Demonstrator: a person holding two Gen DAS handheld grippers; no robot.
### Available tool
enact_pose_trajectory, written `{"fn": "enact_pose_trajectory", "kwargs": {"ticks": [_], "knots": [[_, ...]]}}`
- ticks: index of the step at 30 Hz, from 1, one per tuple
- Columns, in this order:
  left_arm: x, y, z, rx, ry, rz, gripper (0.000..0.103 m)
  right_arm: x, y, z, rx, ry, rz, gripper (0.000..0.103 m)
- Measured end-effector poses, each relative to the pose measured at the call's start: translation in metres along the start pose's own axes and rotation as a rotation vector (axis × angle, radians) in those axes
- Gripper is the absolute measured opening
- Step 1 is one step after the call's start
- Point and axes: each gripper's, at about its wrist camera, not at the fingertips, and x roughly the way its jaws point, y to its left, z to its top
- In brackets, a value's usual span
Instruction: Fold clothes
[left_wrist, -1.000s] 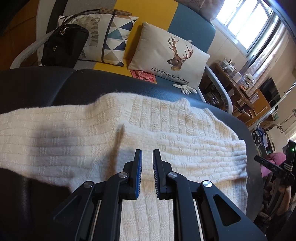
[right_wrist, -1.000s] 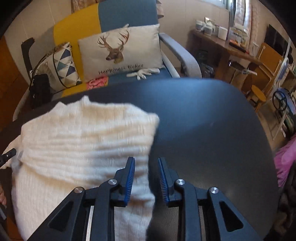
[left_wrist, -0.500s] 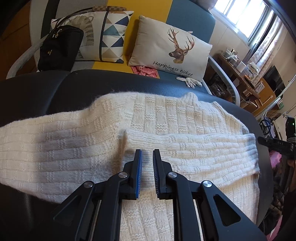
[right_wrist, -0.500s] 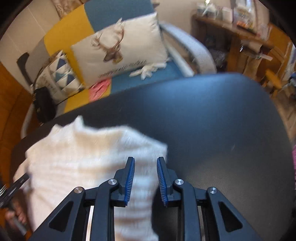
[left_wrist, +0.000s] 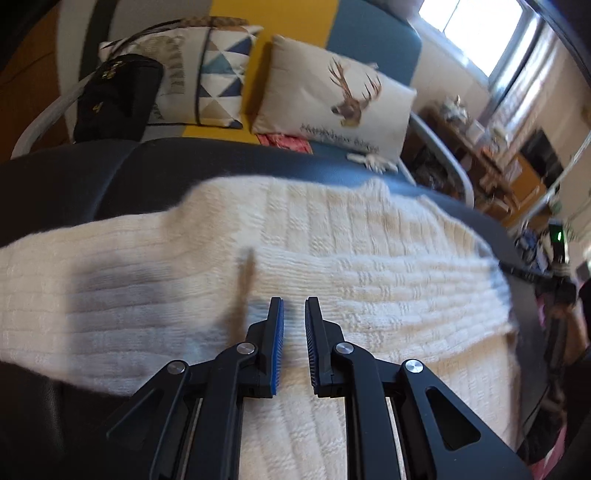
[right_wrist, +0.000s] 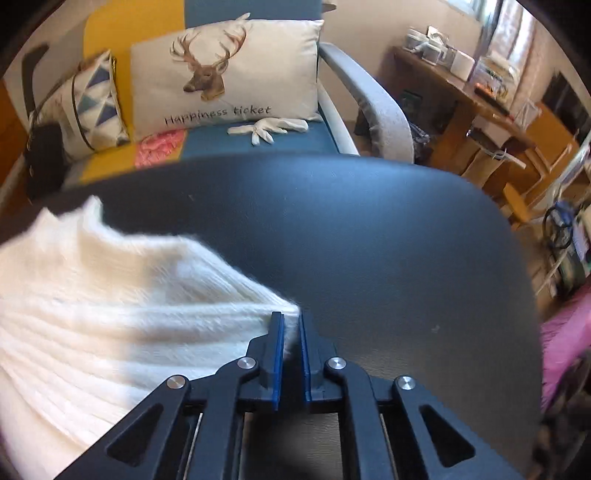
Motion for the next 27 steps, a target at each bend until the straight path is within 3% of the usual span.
{"fn": "enact_pose_trajectory", "kwargs": {"ticks": [2,5,10,12,15,19,21,23,25,27], "knots": [[-0.014,0.019,-0.001,-0.058,-0.031,-0.006,0.013,-0.023,-0.005,-0.006,0.038,-0.068,0.023,0.026],[-0.027,0.048,-0.008,-0.122,-0.033,-0.006,0.013,-0.057,0.005,-0.019,0.031,-0.147,0.131,0.026],[-0.024,0.059,-0.021,-0.162,0.013,-0.097,0.013,-0.085,0.068,-0.050,-0.129,-0.124,0.335,0.026],[-0.019,0.049,-0.023,-0.147,0.023,-0.120,0.013,-0.082,0.098,-0.059,-0.171,-0.087,0.380,0.026],[-0.004,0.034,-0.020,-0.131,0.058,-0.163,0.013,-0.076,0.123,-0.081,-0.213,-0.050,0.369,0.026],[0.014,0.022,-0.017,-0.125,0.093,-0.180,0.019,-0.073,0.131,-0.089,-0.169,-0.037,0.401,0.026],[0.017,0.022,-0.016,-0.139,0.082,-0.176,0.020,-0.069,0.129,-0.090,-0.102,-0.030,0.483,0.026],[0.016,0.023,-0.014,-0.165,0.055,-0.183,0.007,-0.070,0.123,-0.098,-0.054,-0.027,0.525,0.026],[0.003,0.025,-0.013,-0.205,0.017,-0.264,0.006,-0.062,0.115,-0.101,0.000,-0.007,0.537,0.026],[-0.010,0.026,-0.011,-0.238,-0.022,-0.334,0.005,-0.054,0.109,-0.110,0.103,0.025,0.679,0.028]]}}
